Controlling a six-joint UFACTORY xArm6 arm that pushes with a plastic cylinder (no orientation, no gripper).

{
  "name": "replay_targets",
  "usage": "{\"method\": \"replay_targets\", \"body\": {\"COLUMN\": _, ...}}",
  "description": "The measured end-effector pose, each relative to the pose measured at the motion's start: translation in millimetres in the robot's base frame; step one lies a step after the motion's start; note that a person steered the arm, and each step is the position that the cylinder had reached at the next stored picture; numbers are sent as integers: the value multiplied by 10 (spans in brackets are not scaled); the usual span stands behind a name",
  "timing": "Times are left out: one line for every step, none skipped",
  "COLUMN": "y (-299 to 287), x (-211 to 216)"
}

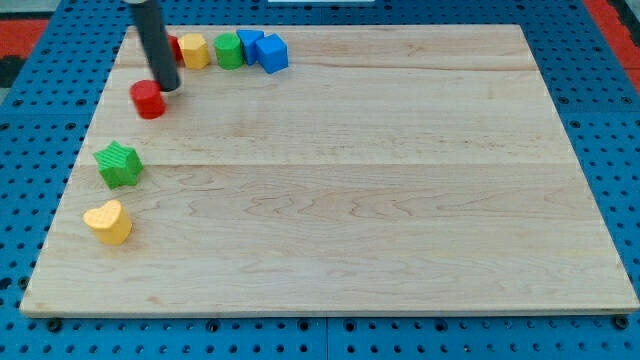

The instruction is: Push the line of blocks towards top left

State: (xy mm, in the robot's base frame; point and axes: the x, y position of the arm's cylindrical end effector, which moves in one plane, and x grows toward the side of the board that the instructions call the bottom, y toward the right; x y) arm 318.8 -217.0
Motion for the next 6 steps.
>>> {"method": "replay_targets", "body": {"y": -75, "x": 363}}
{"method": "replay_targets", "body": {"y": 66, "x": 400}}
{"method": "replay_targets", "body": {"y": 1218, "x": 184}}
{"method": "replay_targets", "body": {"y": 2063, "x": -432}}
{"method": "replay_targets", "body": {"y": 2010, "x": -794}}
{"method": "replay_targets", "body": {"y": 1392, "x": -794}}
